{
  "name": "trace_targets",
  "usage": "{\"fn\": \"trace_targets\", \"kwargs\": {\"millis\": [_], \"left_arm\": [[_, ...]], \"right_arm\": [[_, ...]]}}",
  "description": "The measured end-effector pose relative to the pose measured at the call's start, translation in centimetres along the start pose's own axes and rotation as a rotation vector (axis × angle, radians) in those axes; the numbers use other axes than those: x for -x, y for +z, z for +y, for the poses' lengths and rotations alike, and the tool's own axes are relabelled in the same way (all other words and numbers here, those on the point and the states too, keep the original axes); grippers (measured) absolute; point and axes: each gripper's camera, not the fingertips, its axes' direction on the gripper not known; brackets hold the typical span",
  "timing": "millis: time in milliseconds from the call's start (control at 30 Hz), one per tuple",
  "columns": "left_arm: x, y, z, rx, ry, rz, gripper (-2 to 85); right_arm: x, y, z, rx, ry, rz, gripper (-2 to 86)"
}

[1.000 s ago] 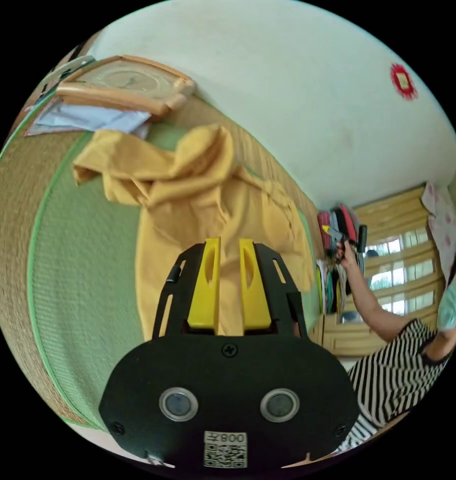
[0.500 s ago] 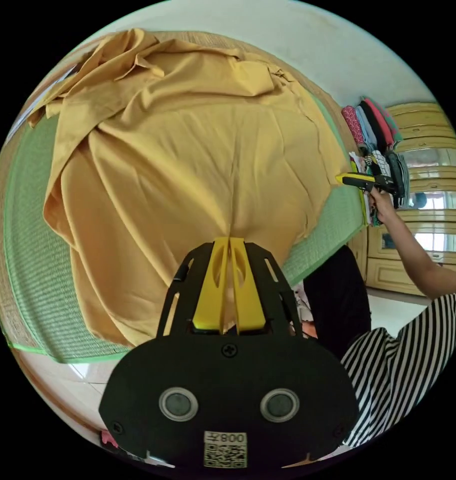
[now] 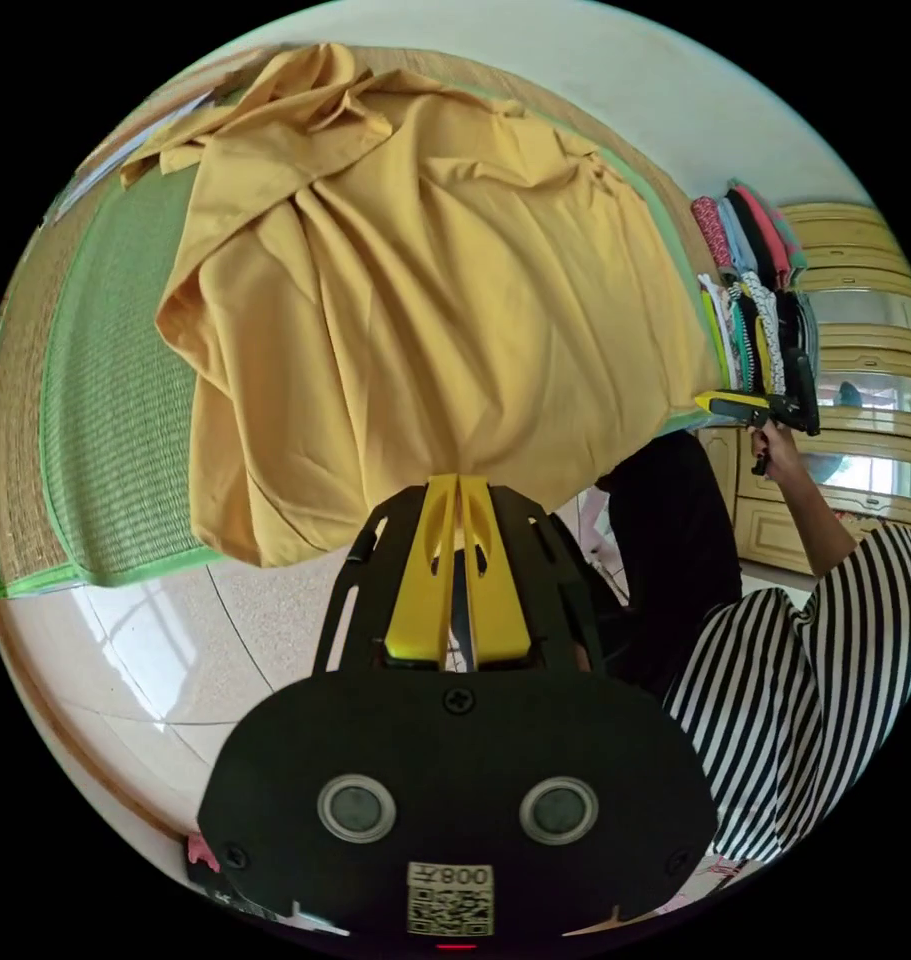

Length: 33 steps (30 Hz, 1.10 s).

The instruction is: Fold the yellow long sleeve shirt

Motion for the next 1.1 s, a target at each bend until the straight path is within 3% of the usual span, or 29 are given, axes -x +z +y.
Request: {"fn": "trace_targets", "kwargs": {"millis": [67, 167, 433, 767, 900, 1100], "left_arm": [[-2.4, -1.7, -2.1, -0.084, 0.043, 0.026, 1.0], [-6.4, -2.7, -6.6, -0.166, 0.151, 0.101, 2.1], [-17.1, 0.1, -26.1, -0.244, 0.344, 0.330, 4.9], [-20.4, 6.0, -46.8, -0.166, 0.076, 0.499, 8.2], [-20.6, 8.4, -50.0, -0.091, -0.029, 0.486, 8.3], [-19.8, 8.8, -52.0, -0.129, -0.157, 0.532, 4.0]], "right_arm": [[-1.2, -2.5, -0.3, -0.141, 0.052, 0.092, 2.0], [-4.2, -3.5, -0.9, -0.198, 0.152, 0.244, 5.4], [-9.5, 1.0, 0.8, -0.105, 0.318, 0.323, 7.1], [-9.3, 5.6, 4.6, -0.121, 0.284, 0.365, 4.1], [-9.3, 6.9, 6.0, -0.121, 0.259, 0.410, 1.9], [-11.6, 8.5, 8.6, -0.128, 0.248, 0.401, 0.7]]}}
